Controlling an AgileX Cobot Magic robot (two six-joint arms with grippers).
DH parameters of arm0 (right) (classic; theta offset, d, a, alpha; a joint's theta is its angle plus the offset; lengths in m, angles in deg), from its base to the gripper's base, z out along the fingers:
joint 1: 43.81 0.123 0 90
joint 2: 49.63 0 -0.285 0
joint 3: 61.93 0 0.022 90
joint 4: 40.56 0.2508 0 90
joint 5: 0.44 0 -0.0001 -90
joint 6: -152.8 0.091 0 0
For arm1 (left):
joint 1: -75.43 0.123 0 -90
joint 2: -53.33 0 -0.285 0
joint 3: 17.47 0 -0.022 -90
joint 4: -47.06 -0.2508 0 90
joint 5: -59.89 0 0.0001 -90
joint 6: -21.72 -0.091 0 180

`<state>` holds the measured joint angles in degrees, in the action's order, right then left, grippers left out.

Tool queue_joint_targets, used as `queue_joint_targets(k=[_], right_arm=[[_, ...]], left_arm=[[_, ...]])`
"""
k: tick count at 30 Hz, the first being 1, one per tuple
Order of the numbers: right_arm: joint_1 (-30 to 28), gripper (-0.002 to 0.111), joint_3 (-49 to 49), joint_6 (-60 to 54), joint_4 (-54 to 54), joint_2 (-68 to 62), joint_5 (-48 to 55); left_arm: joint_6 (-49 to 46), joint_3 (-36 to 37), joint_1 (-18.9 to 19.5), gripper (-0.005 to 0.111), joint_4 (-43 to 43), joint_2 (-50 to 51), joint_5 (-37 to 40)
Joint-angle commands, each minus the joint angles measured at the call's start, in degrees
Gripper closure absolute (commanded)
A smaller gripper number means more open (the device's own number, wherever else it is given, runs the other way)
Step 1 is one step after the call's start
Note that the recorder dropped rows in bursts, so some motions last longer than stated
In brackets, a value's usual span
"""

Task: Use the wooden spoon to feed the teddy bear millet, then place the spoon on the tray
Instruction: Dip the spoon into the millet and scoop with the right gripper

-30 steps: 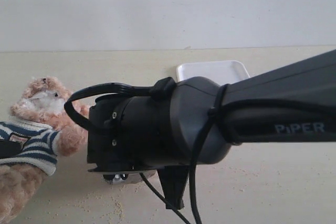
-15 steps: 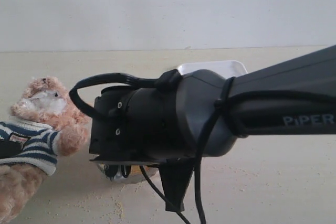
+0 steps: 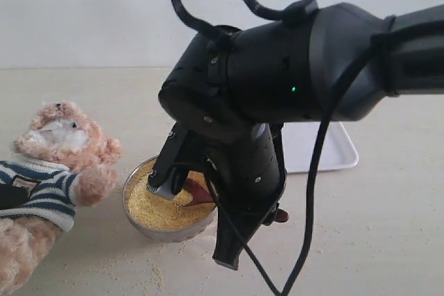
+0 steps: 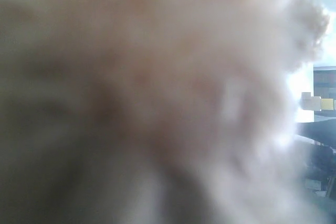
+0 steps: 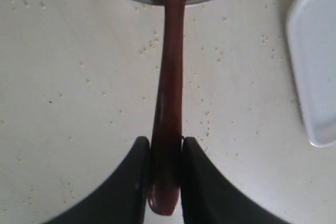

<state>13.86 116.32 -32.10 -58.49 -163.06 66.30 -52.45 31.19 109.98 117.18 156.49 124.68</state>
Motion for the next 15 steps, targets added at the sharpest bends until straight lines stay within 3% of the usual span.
queue_joint_targets(k=[1, 15], right_arm=[[-3.4, 0.108, 1.3, -1.4, 2.8, 1.7, 0.9], [-5.3, 0.108, 1.3, -7.2, 10.2, 3.3, 1.0]], left_arm=[[-0.5, -0.2, 0.2, 0.102, 1.0, -0.1, 1.1], [-0.5, -0.2, 0.2, 0.102, 1.0, -0.1, 1.1]])
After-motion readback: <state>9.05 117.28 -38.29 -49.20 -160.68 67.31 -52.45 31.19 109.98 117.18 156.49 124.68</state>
